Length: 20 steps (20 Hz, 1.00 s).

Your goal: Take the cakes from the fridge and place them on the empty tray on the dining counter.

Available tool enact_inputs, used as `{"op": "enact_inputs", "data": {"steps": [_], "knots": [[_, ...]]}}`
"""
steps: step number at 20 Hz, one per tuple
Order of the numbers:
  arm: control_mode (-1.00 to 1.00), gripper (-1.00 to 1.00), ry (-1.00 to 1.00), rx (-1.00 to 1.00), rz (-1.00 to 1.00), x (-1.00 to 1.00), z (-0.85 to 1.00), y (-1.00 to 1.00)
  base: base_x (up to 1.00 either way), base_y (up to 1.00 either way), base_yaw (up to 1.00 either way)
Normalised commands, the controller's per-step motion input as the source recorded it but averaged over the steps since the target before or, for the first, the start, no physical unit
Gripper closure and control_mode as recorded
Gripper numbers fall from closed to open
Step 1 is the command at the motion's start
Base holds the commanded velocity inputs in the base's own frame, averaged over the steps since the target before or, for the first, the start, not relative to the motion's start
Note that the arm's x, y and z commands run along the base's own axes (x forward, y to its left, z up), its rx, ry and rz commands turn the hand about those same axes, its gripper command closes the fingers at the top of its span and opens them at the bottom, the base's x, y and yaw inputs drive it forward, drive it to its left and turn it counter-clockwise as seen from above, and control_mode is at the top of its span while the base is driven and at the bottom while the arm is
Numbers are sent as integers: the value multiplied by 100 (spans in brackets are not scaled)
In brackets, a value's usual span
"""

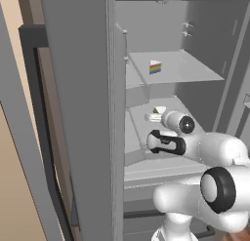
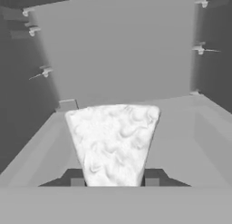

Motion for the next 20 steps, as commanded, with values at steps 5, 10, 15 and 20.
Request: {"op": "enact_inputs", "data": {"steps": [5,10,15,20], "knots": [[-100,100,33,0,-3,-17,85,0,0,0,0],[-100,100,38,0,-7,-52,55,0,0,0,0],[-100,100,16,0,-2,-90,0,0,0,0,0],[-100,100,-6,4,1,-83,52,0,0,0,0]]}}
